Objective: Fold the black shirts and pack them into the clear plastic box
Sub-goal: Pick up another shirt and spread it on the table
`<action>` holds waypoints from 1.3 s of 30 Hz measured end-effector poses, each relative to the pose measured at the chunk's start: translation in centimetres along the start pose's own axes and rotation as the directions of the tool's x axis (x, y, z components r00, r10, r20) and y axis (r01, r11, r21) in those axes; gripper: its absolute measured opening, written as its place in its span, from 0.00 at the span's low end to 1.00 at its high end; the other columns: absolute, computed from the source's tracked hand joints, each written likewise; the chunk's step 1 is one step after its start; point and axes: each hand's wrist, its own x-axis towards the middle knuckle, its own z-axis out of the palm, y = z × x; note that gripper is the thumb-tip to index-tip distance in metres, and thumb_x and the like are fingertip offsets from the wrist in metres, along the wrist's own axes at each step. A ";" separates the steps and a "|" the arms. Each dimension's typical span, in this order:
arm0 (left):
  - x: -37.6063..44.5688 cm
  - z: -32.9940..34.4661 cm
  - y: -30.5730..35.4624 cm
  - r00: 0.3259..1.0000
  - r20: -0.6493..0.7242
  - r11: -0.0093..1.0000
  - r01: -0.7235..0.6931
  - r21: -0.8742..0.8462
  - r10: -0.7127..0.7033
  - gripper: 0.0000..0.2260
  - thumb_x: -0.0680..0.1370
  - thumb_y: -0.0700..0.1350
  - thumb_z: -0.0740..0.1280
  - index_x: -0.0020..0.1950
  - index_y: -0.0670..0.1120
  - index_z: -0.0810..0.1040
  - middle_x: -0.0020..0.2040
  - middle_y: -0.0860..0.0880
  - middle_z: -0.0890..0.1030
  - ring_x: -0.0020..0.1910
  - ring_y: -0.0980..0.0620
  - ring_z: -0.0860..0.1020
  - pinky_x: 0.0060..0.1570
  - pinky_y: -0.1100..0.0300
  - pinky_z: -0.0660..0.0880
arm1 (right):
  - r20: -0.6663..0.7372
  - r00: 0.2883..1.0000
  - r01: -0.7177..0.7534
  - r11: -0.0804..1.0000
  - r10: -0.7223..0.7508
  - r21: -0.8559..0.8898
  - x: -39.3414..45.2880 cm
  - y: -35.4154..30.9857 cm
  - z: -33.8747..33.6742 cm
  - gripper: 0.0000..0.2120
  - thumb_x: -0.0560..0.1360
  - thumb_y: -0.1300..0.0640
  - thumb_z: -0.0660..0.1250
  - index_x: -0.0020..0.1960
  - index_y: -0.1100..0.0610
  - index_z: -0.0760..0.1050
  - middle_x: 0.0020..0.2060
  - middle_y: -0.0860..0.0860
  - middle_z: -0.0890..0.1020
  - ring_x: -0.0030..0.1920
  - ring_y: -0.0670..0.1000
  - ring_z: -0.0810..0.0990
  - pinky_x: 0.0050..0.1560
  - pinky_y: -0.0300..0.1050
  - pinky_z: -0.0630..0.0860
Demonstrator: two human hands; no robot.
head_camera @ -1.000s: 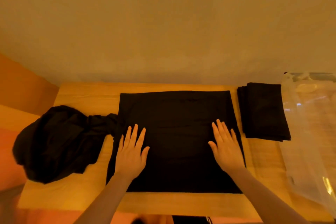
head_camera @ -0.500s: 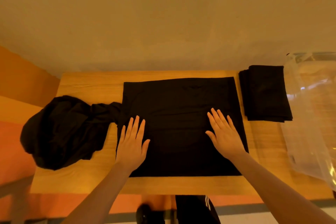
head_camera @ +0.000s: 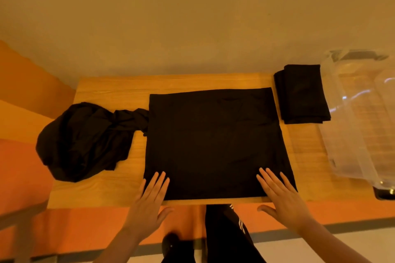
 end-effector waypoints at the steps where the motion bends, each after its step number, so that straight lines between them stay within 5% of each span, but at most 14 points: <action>1: 0.0 0.1 -0.3 1.000 -0.015 1.000 -0.001 0.008 0.001 0.35 0.77 0.63 0.50 0.77 0.45 0.43 0.77 0.45 0.52 0.76 0.48 0.47 0.72 0.49 0.47 | -0.005 1.000 -0.001 1.000 0.001 0.005 -0.2 0.0 0.1 0.36 0.77 0.33 0.44 0.77 0.53 0.43 0.76 0.49 0.46 0.76 0.51 0.47 0.72 0.51 0.48; 6: -0.5 0.9 -1.3 0.998 -0.005 0.997 -0.061 0.037 0.061 0.30 0.79 0.56 0.47 0.77 0.45 0.42 0.77 0.47 0.43 0.76 0.50 0.43 0.72 0.51 0.46 | -0.062 0.997 -0.037 0.999 0.037 0.007 -1.5 0.0 1.5 0.26 0.81 0.46 0.37 0.77 0.53 0.41 0.76 0.49 0.43 0.76 0.49 0.43 0.73 0.48 0.46; 8: -1.2 0.8 -1.2 0.999 0.010 0.999 -0.040 0.034 0.040 0.28 0.78 0.49 0.50 0.77 0.46 0.47 0.77 0.47 0.49 0.76 0.50 0.43 0.72 0.52 0.45 | -0.148 0.987 -0.063 0.997 0.056 -0.041 -2.1 0.0 2.0 0.24 0.81 0.58 0.45 0.77 0.53 0.47 0.76 0.51 0.49 0.76 0.50 0.45 0.72 0.47 0.46; 11: -2.0 0.3 -0.9 0.998 -0.032 0.998 -0.054 0.023 0.055 0.25 0.71 0.39 0.52 0.69 0.45 0.65 0.67 0.46 0.73 0.72 0.50 0.63 0.71 0.54 0.47 | -0.220 0.974 -0.070 0.996 0.055 -0.061 -2.5 -0.7 1.6 0.38 0.60 0.75 0.68 0.68 0.57 0.68 0.67 0.55 0.72 0.70 0.52 0.65 0.71 0.45 0.53; 15: -2.1 -1.9 -0.9 0.987 -0.033 0.985 -0.159 -0.065 0.157 0.18 0.69 0.38 0.66 0.57 0.47 0.80 0.54 0.50 0.82 0.54 0.53 0.81 0.66 0.58 0.63 | -0.176 0.982 -0.084 0.995 0.073 -0.060 -3.1 -0.9 -1.3 0.38 0.44 0.74 0.79 0.53 0.56 0.81 0.52 0.54 0.83 0.52 0.50 0.83 0.52 0.48 0.78; 17: -1.8 -4.8 -1.0 0.993 0.076 0.982 -0.075 -0.173 0.090 0.24 0.69 0.38 0.74 0.62 0.51 0.75 0.59 0.53 0.79 0.57 0.57 0.79 0.58 0.64 0.71 | -0.132 0.987 -0.095 0.995 0.091 -0.029 -3.3 -0.9 -3.9 0.31 0.55 0.72 0.78 0.56 0.56 0.80 0.53 0.52 0.83 0.54 0.49 0.82 0.53 0.42 0.77; 19: -0.5 -7.4 -1.8 0.971 0.238 0.957 0.086 -0.276 -0.018 0.17 0.79 0.40 0.61 0.68 0.49 0.71 0.63 0.52 0.76 0.59 0.55 0.76 0.52 0.68 0.70 | 0.031 0.980 -0.199 0.977 0.197 0.073 -2.8 0.0 -6.2 0.22 0.74 0.67 0.66 0.66 0.58 0.71 0.61 0.52 0.77 0.62 0.49 0.76 0.58 0.37 0.72; 21: 0.9 -11.3 -2.5 0.939 0.337 0.897 0.209 -0.389 -0.072 0.12 0.81 0.43 0.58 0.62 0.46 0.76 0.53 0.49 0.80 0.48 0.56 0.78 0.41 0.68 0.70 | 0.132 0.943 -0.328 0.914 0.304 0.237 -2.4 0.2 -9.5 0.15 0.79 0.63 0.59 0.65 0.57 0.72 0.60 0.54 0.78 0.57 0.50 0.78 0.52 0.37 0.73; 23: 2.1 -15.8 -3.1 0.965 0.239 0.834 0.221 -0.506 -0.110 0.08 0.80 0.44 0.61 0.52 0.51 0.79 0.41 0.50 0.80 0.33 0.60 0.75 0.32 0.66 0.68 | -0.001 0.918 -0.359 0.835 0.396 0.416 -1.8 0.9 -12.9 0.10 0.78 0.62 0.61 0.57 0.57 0.78 0.51 0.56 0.81 0.48 0.52 0.78 0.46 0.40 0.71; 27: 3.5 -24.0 -3.9 0.968 -0.057 0.734 0.147 -0.663 -0.246 0.09 0.77 0.42 0.67 0.37 0.51 0.77 0.35 0.54 0.78 0.34 0.60 0.74 0.32 0.70 0.68 | -0.192 0.855 -0.276 0.736 0.482 0.619 -2.3 0.7 -20.7 0.07 0.75 0.62 0.66 0.52 0.58 0.80 0.44 0.51 0.79 0.49 0.52 0.76 0.51 0.43 0.69; 30: 3.9 -28.7 -4.3 0.921 -0.138 0.592 0.114 -0.798 -0.364 0.08 0.75 0.41 0.68 0.36 0.48 0.78 0.35 0.50 0.78 0.36 0.54 0.78 0.31 0.71 0.71 | -0.259 0.824 -0.220 0.706 0.504 0.673 -3.2 0.2 -25.9 0.04 0.74 0.64 0.67 0.47 0.58 0.80 0.41 0.53 0.79 0.47 0.54 0.76 0.48 0.43 0.67; 34: 2.9 -32.9 -4.3 0.873 -0.279 0.587 0.010 -0.810 -0.399 0.08 0.77 0.39 0.66 0.38 0.47 0.77 0.35 0.51 0.77 0.29 0.65 0.76 0.29 0.75 0.69 | -0.344 0.812 -0.174 0.758 0.472 0.629 -5.1 -0.3 -30.5 0.05 0.74 0.66 0.67 0.45 0.58 0.80 0.40 0.54 0.79 0.49 0.58 0.78 0.43 0.39 0.71; 36: 2.0 -33.9 -4.4 0.860 -0.307 0.580 -0.017 -0.815 -0.407 0.10 0.78 0.40 0.64 0.38 0.48 0.77 0.34 0.50 0.77 0.31 0.59 0.76 0.33 0.70 0.71 | -0.372 0.806 -0.168 0.780 0.461 0.603 -6.3 -1.2 -32.2 0.06 0.75 0.68 0.65 0.49 0.61 0.80 0.42 0.54 0.78 0.48 0.57 0.77 0.39 0.32 0.70; 39: 0.6 -34.9 -4.9 0.845 -0.338 0.565 -0.053 -0.823 -0.413 0.10 0.78 0.41 0.63 0.38 0.48 0.78 0.35 0.49 0.78 0.35 0.52 0.75 0.40 0.58 0.70 | -0.442 0.770 -0.089 0.763 0.461 0.640 -7.7 -2.3 -34.0 0.07 0.74 0.69 0.65 0.46 0.59 0.79 0.39 0.53 0.78 0.46 0.56 0.77 0.45 0.43 0.71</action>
